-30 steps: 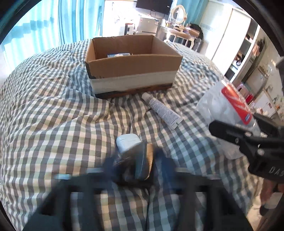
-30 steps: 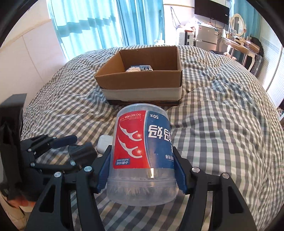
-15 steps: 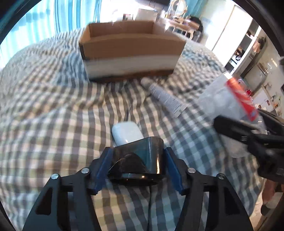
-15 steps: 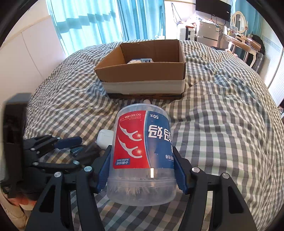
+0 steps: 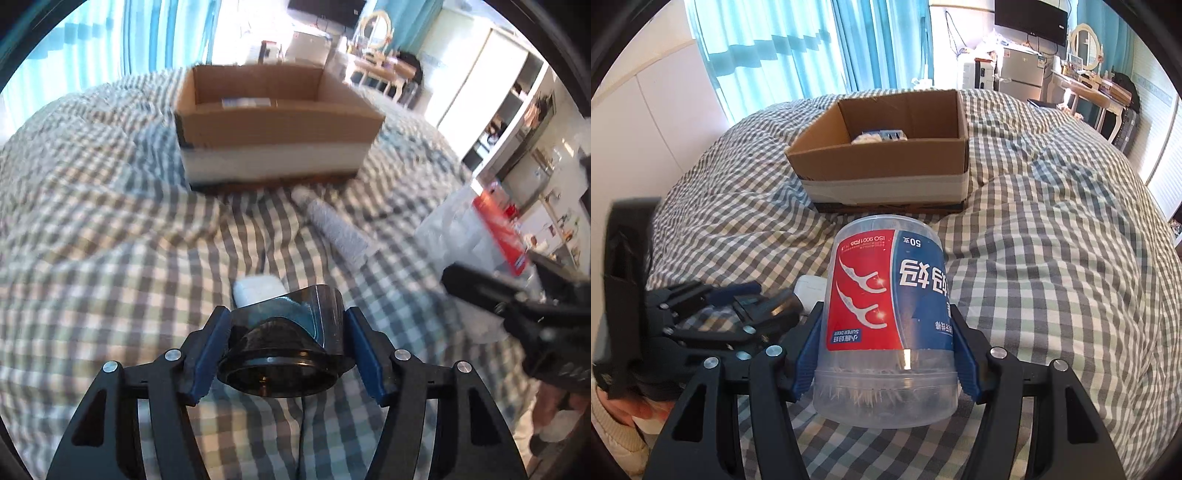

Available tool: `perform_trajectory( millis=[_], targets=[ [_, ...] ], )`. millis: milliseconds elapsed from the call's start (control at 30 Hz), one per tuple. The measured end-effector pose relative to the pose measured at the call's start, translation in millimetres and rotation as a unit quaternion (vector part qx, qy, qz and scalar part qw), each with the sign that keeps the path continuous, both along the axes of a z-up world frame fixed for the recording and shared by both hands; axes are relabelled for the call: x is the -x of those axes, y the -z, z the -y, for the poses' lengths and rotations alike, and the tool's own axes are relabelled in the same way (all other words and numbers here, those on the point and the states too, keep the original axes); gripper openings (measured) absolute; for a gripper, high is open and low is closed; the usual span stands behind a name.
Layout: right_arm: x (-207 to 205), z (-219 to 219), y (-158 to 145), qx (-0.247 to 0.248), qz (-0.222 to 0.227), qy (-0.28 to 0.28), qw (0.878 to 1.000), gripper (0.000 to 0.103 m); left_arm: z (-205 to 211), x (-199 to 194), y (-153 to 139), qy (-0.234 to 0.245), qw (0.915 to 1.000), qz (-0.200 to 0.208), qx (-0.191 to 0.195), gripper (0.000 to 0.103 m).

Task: Organize objects
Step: 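Lift the black case and clear canister and carry both over the box, then open the left gripper over the box while the right gripper releases the canister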

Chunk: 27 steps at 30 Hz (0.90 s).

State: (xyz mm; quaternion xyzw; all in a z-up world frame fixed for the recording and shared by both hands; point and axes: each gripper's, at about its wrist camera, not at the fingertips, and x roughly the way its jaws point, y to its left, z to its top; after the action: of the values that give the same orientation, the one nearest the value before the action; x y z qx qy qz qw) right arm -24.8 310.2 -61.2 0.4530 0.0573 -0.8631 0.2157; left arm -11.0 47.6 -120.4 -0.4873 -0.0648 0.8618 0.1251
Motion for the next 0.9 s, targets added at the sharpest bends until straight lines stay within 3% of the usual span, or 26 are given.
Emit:
perform_trajectory(
  millis=[267, 500, 733, 900],
  targets=[
    [5.6, 8.3, -26.6, 0.004, -0.03, -0.012, 0.999, 0.061, 13.0, 11.1, -53.9, -0.015, 0.9983, -0.055, -0.006, 0.065],
    [37.2, 21.9, -59.2, 0.011, -0.057, -0.023, 0.998, 0.061, 21.4, 54.4, -89.6, -0.025, 0.9963, -0.083, 0.002, 0.065],
    [97.6, 45.5, -76.9, 0.018, -0.063, -0.024, 0.998, 0.061, 29.2, 110.1, -105.5, -0.032, 0.9952, -0.092, 0.005, 0.065],
    [140.6, 52.8, -83.2, 0.019, -0.066, -0.019, 0.997, 0.061, 28.6, 148.0, -107.2, -0.037, 0.9938, -0.098, 0.038, 0.065]
  ],
)
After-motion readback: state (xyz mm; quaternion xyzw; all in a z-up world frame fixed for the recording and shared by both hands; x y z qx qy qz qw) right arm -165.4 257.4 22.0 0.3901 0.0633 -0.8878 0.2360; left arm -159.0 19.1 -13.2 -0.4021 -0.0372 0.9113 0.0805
